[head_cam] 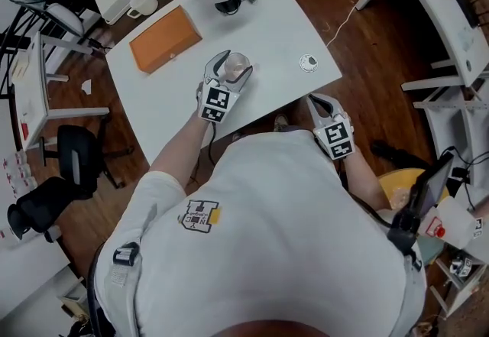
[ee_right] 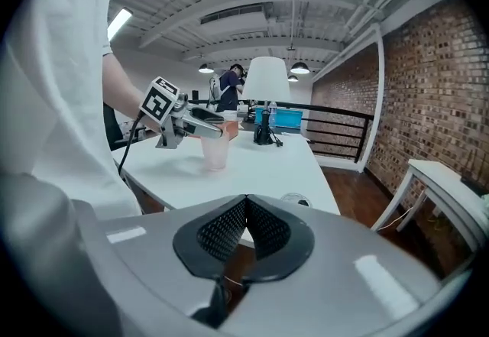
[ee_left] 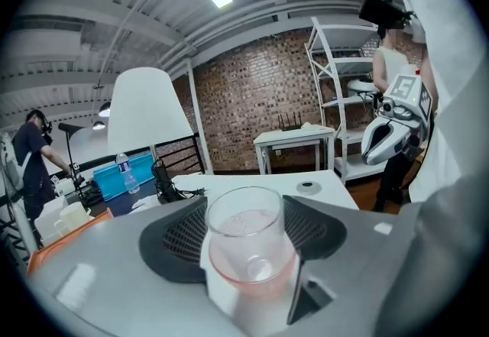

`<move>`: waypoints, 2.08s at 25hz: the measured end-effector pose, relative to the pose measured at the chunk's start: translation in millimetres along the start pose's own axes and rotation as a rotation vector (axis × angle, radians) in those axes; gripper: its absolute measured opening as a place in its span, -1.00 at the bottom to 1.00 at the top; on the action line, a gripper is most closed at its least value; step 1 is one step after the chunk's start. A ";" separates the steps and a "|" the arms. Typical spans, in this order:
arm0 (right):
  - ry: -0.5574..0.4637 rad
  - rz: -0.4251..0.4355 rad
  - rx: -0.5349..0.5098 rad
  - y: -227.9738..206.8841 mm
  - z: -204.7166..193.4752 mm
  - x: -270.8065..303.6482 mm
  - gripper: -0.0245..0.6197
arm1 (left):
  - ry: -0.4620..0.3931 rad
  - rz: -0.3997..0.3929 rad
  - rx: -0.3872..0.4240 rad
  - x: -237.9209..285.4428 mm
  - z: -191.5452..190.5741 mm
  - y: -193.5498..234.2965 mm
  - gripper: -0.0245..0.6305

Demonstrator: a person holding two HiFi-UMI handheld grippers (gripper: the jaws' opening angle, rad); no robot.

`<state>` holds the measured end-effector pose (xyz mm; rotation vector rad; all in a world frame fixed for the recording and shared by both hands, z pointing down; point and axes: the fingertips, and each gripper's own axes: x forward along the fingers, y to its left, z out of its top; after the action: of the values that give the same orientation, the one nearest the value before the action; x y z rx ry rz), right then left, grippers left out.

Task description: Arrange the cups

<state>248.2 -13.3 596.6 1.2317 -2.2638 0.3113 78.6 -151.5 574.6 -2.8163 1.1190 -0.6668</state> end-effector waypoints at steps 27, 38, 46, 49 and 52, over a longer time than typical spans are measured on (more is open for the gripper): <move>-0.194 0.228 -0.225 62.0 139.4 101.0 -0.70 | -0.179 0.037 -0.096 -78.6 102.6 63.8 -0.01; -0.017 0.308 -0.322 104.0 107.1 188.1 0.58 | -0.026 0.204 -0.162 -124.7 5.4 89.7 -0.01; 0.012 0.268 -0.310 111.2 93.5 210.8 0.26 | 0.053 0.340 -0.233 -129.2 -65.7 86.0 -0.01; 0.006 0.305 -0.335 125.1 96.8 215.1 0.26 | 0.047 0.390 -0.225 -132.0 -78.1 89.2 -0.01; 0.000 0.328 -0.351 135.6 101.1 220.1 0.26 | 0.020 0.408 -0.206 -134.4 -80.1 91.3 -0.01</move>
<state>4.4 -137.7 642.9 0.6842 -2.3890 0.0264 -99.9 -120.3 579.4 -2.6033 1.7882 -0.5709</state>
